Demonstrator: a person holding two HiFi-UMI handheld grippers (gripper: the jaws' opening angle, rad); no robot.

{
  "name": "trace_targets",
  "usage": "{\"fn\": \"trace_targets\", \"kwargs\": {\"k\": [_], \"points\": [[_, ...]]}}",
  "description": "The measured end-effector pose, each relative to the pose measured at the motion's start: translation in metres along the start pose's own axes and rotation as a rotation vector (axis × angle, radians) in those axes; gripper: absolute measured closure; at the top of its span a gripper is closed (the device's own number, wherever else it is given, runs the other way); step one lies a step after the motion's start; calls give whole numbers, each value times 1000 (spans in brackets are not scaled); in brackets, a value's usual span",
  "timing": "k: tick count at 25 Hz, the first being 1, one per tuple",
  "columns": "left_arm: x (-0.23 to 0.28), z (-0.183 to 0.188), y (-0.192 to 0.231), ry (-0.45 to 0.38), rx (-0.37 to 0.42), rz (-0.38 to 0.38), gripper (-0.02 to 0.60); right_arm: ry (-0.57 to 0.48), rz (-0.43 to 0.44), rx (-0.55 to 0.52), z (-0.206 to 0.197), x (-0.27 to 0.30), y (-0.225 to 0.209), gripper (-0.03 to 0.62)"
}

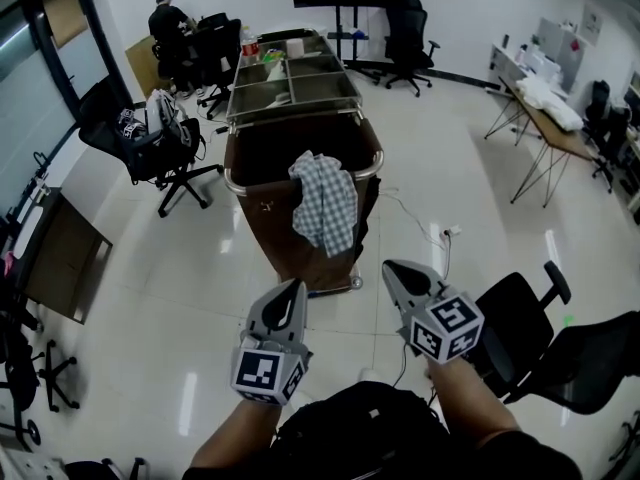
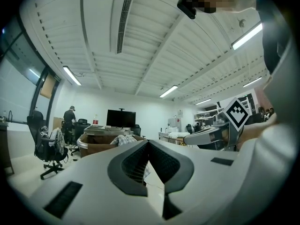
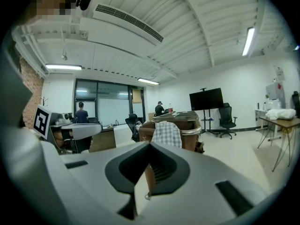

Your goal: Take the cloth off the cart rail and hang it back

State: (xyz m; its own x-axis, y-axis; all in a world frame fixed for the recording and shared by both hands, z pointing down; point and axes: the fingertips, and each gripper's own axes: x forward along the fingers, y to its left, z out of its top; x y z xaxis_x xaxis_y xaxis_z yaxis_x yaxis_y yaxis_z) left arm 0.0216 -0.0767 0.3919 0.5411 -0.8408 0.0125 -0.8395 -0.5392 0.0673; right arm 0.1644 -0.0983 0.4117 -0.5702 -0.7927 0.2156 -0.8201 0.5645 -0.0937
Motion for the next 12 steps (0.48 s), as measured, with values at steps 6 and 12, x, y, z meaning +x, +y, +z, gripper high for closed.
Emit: {"fn": "trace_targets", "kwargs": {"k": [6,12], "points": [[10,1,-4,-21,16,37,581,-6,29,-31,3,-3,-10,586],[17,4,-15,-1,-57,34,581,-15,32,-38,8,-11,-24,586]]}}
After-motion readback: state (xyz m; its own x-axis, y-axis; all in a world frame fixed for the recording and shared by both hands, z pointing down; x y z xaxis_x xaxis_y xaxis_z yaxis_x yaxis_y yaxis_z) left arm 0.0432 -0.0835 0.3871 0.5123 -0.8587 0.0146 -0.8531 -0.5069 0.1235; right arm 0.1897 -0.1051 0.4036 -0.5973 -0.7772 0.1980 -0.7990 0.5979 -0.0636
